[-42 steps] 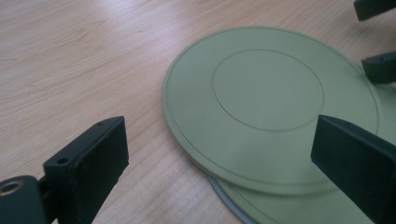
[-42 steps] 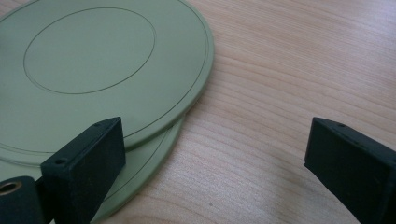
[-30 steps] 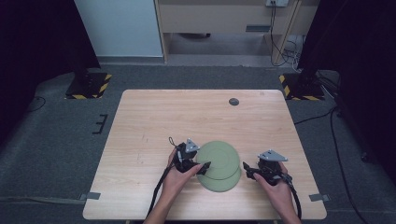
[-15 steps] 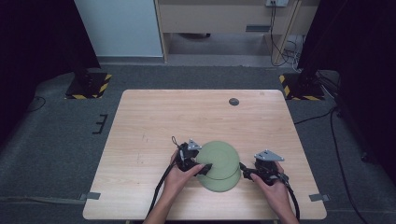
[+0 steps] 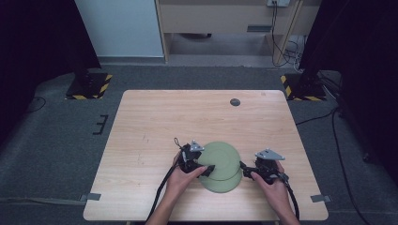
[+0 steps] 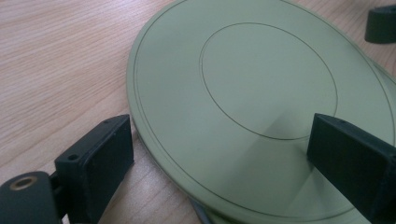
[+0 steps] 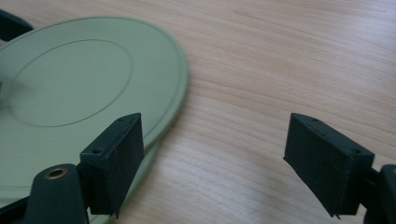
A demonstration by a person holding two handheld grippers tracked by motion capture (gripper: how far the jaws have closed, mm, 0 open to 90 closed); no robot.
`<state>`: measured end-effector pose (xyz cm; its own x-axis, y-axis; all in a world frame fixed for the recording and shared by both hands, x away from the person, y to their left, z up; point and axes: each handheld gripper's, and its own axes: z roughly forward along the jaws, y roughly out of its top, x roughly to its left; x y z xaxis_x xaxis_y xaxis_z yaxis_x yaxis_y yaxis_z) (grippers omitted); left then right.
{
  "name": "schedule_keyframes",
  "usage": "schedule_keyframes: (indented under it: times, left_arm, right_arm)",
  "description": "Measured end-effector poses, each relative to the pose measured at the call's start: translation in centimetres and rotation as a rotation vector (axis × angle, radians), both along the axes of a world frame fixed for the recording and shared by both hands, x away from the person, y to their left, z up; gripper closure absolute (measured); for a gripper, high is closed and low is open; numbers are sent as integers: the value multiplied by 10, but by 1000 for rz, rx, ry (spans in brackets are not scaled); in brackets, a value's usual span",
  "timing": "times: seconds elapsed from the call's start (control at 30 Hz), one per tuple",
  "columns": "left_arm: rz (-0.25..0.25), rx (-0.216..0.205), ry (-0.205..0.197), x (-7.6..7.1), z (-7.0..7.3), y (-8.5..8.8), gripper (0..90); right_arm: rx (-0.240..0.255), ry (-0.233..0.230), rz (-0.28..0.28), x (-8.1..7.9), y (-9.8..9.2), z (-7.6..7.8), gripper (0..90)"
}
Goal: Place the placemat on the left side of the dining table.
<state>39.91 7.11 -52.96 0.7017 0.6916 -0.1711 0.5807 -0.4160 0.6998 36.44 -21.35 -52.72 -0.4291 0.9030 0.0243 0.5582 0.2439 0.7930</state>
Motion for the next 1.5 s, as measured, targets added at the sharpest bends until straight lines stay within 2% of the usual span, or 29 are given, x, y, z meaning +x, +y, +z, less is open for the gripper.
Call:
schedule_keyframes:
  times: [0.1,0.23,0.4,0.5,0.6,0.73,0.83,0.97,1.2,1.37,1.5]
  left_arm:
    - [1,2,0,0,0,0,69]
    - [2,8,-2,-1,1,-1,71]
    - [2,10,-10,-1,1,-1,72]
    - [1,11,-13,-1,1,-1,73]
    - [1,10,-13,-1,1,-1,73]
    - [5,8,-16,0,1,-2,75]
    - [8,9,-21,0,1,-2,80]
    - [12,11,-25,0,2,-2,91]
    - [17,6,-19,0,2,2,120]
    - [24,-22,-3,0,-1,5,112]
    - [12,-33,-8,0,-1,5,122]
  right_arm:
    - [-8,7,-15,4,-4,-1,200]
    - [19,6,-36,9,-8,5,200]
    - [-1,8,-60,12,-13,5,197]
    - [14,16,-69,14,-17,5,195]
    - [4,17,-69,17,-17,6,190]
    - [13,13,-57,23,-12,10,190]
    - [27,29,-51,28,-6,6,188]
    - [43,26,-33,29,1,4,188]
    - [41,39,-18,30,10,0,189]
    - [33,43,-18,30,11,-4,202]
    - [22,36,-15,29,13,-5,205]
